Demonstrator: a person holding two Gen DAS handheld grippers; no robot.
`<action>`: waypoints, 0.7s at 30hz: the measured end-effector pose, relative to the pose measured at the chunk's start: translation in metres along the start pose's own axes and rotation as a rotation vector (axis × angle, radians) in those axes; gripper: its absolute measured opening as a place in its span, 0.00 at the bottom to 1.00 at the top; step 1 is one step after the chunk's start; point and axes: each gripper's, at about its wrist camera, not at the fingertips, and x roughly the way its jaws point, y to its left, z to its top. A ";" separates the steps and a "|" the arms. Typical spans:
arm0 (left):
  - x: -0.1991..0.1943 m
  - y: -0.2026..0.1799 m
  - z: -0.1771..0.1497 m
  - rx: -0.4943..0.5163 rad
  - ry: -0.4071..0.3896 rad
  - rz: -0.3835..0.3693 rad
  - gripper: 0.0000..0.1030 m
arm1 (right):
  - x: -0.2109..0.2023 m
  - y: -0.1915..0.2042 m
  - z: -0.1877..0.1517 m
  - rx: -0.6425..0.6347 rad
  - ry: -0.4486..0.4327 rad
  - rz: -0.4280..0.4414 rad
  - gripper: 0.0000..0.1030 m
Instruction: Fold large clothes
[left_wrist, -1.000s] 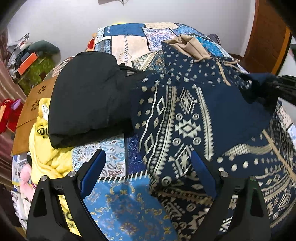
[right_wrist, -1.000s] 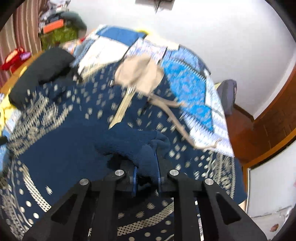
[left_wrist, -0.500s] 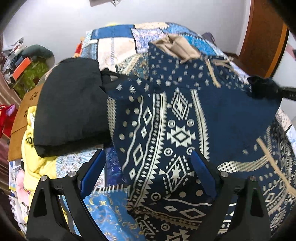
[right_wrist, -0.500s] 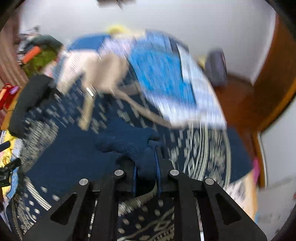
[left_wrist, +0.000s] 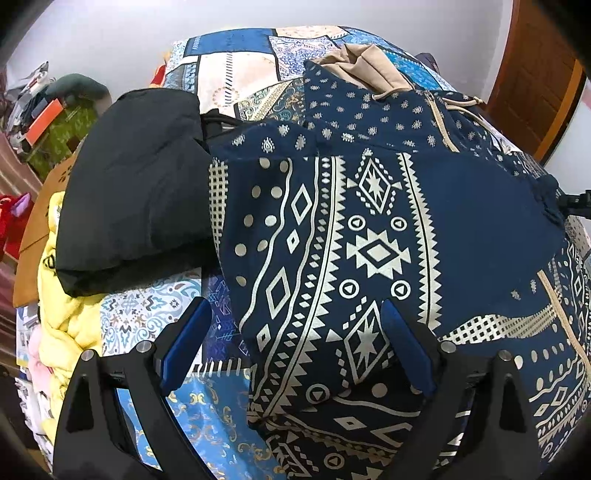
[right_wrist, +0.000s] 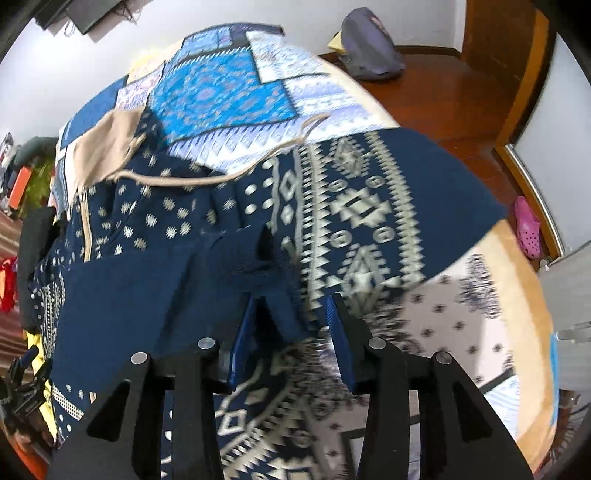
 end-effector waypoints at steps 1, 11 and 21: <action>-0.001 0.000 0.002 0.001 -0.006 0.001 0.90 | -0.006 -0.002 0.001 -0.006 -0.018 -0.005 0.35; -0.054 -0.013 0.051 -0.047 -0.201 -0.057 0.90 | -0.019 -0.046 0.018 0.063 -0.103 -0.072 0.60; -0.039 -0.036 0.068 -0.032 -0.186 -0.104 0.90 | 0.024 -0.115 0.026 0.360 -0.043 0.077 0.60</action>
